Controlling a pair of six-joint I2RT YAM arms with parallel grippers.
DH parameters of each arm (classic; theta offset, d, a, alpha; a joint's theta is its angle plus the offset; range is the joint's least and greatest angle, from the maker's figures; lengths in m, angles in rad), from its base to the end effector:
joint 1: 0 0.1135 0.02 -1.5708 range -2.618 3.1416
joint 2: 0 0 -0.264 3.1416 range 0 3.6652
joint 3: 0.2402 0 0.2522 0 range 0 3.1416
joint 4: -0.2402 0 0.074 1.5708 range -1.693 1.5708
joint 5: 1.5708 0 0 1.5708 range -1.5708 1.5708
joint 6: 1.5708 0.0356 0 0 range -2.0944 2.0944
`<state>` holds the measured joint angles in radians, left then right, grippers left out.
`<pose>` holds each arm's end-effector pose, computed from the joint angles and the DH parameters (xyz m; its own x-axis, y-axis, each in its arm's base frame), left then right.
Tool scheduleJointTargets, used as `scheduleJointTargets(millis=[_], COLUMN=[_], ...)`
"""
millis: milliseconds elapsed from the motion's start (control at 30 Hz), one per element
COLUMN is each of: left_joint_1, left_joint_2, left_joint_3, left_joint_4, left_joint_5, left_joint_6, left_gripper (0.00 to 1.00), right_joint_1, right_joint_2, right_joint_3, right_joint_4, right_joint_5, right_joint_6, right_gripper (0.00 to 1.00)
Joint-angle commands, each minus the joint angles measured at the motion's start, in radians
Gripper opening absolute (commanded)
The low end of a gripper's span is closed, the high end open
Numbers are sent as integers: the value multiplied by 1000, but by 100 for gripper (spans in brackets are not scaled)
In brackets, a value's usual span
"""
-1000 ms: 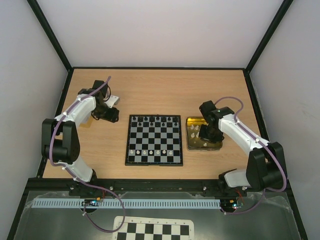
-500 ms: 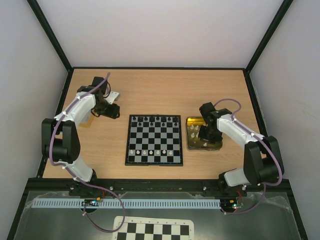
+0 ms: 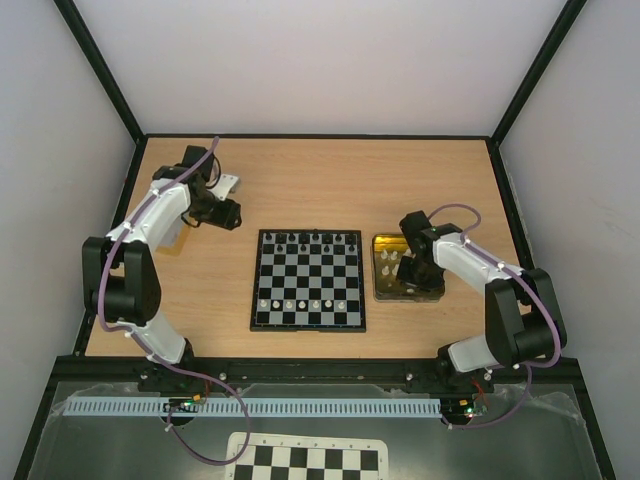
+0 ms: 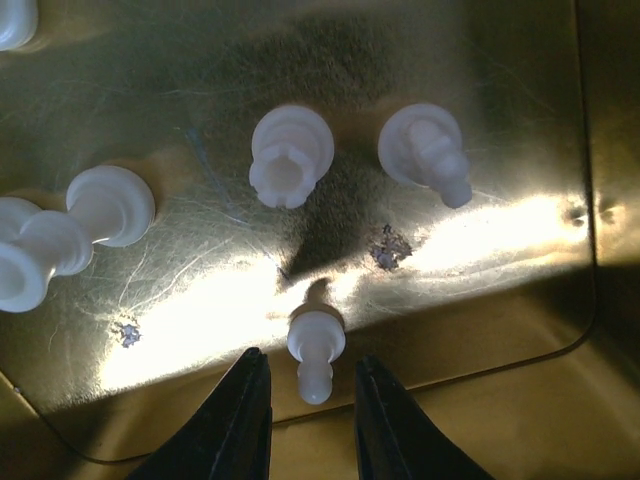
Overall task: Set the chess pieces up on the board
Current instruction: Pick up the chess piece from the storage box.
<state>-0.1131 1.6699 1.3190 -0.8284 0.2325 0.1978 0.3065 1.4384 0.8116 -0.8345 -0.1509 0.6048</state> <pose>0.3351 -0.0463 0.2479 -0.8618 0.2903 -0.4160 0.3738 0.9178 -0.1338 0.2183 0.0747 0.1716 -0.9581 0.2864 -0.0049 0.2806 0.9418 0.1851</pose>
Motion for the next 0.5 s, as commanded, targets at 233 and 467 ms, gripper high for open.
scheduleJointTargets(millis=[233,467], left_joint_1=[0,0], left_joint_2=[21,32], left_joint_3=[46,67], left_joint_4=[-19,-21], left_joint_5=[14,7], left_joint_6=[1,7], left_gripper=[61,61], right_joint_1=[-10,-12], right_joint_2=[34,39], right_joint_3=[-35,-32], right_joint_4=[33,32], right_joint_5=[-2,-1], right_joint_6=[-13,-13], right_gripper=[20,6])
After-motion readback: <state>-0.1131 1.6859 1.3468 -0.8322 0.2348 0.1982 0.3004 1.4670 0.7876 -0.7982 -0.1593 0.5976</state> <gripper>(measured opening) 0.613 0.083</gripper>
